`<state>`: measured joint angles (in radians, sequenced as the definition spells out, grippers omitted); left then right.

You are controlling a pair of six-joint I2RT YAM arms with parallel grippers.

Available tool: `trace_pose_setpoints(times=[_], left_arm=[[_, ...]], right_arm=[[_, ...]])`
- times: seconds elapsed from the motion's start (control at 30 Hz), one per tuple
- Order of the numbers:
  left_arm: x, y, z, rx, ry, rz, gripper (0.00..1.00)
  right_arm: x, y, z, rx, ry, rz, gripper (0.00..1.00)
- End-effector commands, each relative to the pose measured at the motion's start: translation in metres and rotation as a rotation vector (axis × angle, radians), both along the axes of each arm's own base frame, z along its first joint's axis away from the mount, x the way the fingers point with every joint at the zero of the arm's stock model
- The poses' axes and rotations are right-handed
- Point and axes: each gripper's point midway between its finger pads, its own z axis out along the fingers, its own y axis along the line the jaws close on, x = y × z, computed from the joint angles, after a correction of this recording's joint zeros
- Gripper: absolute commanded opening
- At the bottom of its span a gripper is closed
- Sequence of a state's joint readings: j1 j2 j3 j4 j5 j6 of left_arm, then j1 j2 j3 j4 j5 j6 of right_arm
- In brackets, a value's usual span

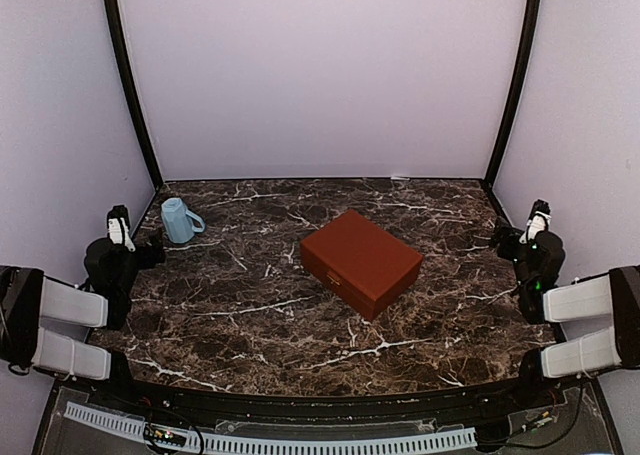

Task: Organize the mixed jewelry
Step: Reset both arms

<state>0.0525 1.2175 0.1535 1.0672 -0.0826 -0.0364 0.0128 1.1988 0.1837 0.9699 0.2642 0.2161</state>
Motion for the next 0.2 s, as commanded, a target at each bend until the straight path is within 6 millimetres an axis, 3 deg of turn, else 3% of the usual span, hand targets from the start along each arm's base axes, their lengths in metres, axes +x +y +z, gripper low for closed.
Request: trace_pose_setpoints(times=[0.0, 0.17], left_arm=[[0.0024, -0.0018, 0.0061, 0.005, -0.026, -0.013, 0.99], [0.0034, -0.0014, 0.0042, 0.003, -0.021, -0.012, 0.99]], right_arm=[[-0.0002, -0.0074, 0.0069, -0.023, -0.038, -0.04, 0.97], [-0.001, -0.0092, 0.0055, -0.028, -0.038, -0.05, 0.97]])
